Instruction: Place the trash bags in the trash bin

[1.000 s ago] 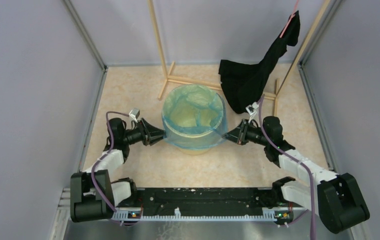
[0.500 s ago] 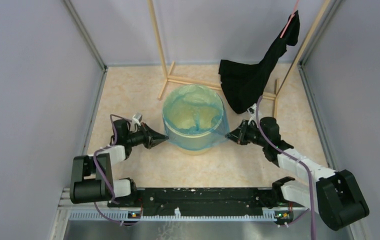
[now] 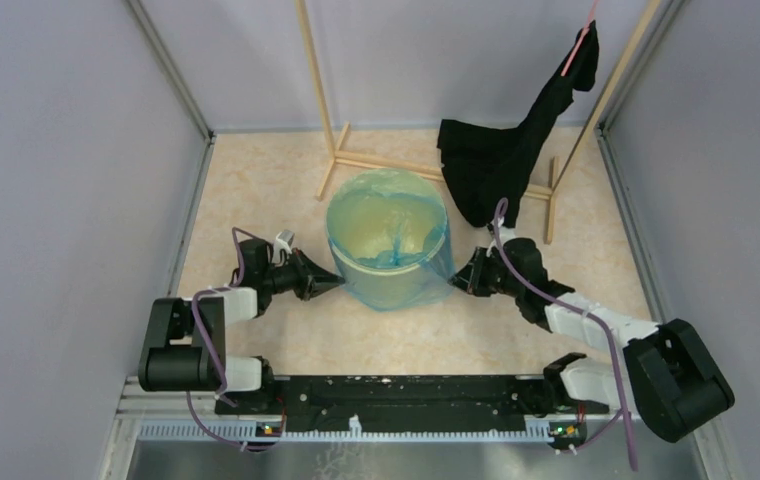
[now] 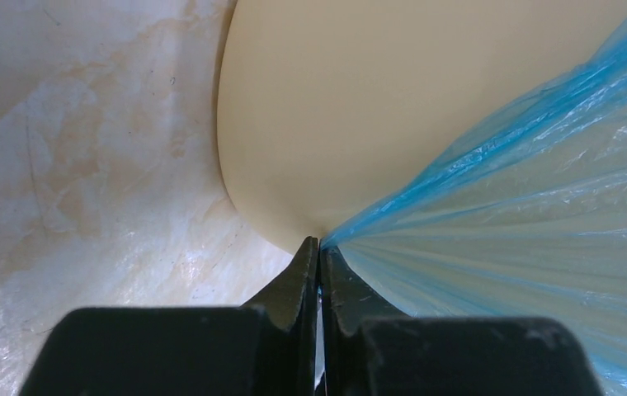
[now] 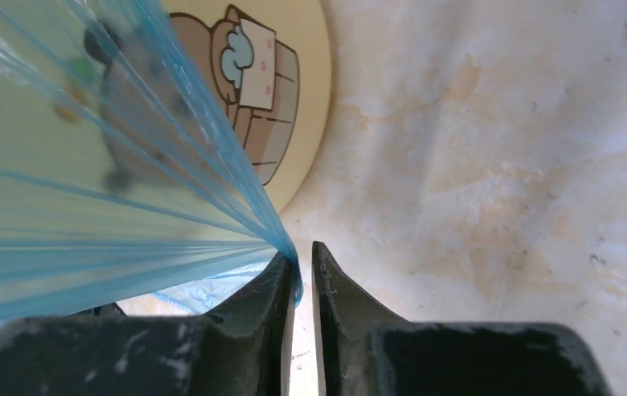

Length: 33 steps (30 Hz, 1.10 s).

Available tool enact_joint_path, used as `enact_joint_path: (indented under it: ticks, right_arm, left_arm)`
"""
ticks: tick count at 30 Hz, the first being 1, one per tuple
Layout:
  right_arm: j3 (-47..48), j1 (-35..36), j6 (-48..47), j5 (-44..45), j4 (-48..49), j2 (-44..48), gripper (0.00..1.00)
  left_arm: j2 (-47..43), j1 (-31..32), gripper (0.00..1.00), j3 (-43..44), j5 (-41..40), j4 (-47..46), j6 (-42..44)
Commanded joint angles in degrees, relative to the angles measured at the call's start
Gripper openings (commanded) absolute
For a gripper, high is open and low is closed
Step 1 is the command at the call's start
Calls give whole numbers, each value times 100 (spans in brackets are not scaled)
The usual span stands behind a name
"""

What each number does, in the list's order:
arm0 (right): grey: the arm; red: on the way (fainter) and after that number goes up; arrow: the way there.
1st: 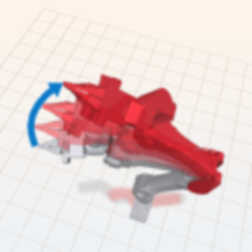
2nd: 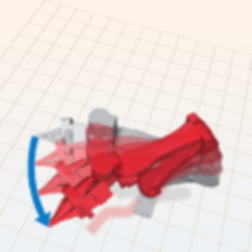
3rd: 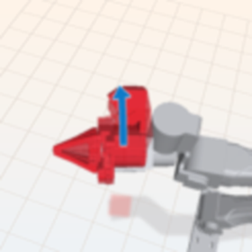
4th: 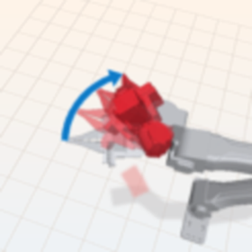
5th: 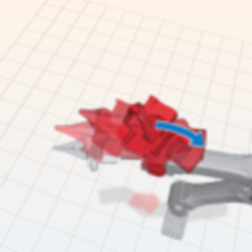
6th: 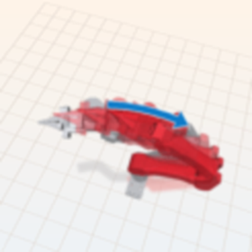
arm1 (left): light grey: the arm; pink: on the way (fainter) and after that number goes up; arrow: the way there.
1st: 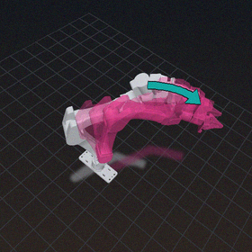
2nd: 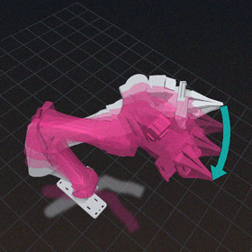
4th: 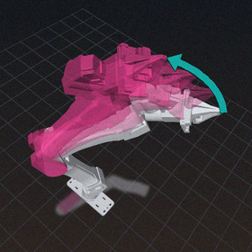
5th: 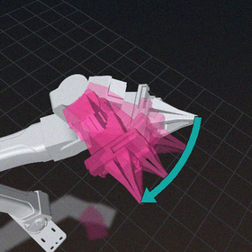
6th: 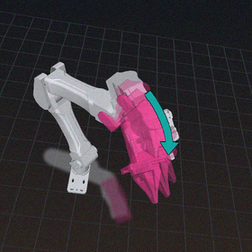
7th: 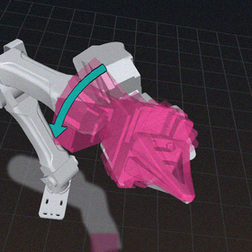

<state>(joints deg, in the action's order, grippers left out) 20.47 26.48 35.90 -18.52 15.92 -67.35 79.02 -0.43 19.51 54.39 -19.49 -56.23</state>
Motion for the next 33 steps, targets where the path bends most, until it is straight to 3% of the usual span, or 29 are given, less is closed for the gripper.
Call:
enact_joint_path:
  ticks: [1,3,5,9,13,15,19,24,28,33]
  right_arm:
    - [340,28,-327,672,-1253,703,25]
    - [445,31,-397,1037,-1986,1273,44]
    - [636,19,-477,1408,-2690,1859,53]
    - [1354,39,-779,1650,-3732,2824,59]
    - [2166,408,-1300,618,-3631,2904,61]
    - [2700,912,-1549,411,-3517,2549,62]
    - [4065,2039,-2276,1234,-3646,1455,65]
    - [6137,2129,-2658,1610,-4864,-727,64]
    - [6446,2142,-2821,1679,-4863,-1693,63]
    - [7450,2226,-3242,1896,-5840,-3010,67]
  left_arm:
    - [-270,19,11,188,-230,316,367]
    - [-462,19,18,287,-359,672,550]
    - [-646,21,25,417,-544,1077,754]
    - [-1147,19,39,594,-1083,1863,1076]
    - [-1518,21,44,674,-1487,2253,1235]
    - [-1521,19,44,690,-1536,2307,1269]
    - [-1487,21,44,674,-1422,2328,1246]
    - [-1860,21,52,667,-1408,2611,1347]
    - [-2126,17,54,731,-1400,2907,1454]
    - [-2238,20,56,777,-1356,2959,1474]
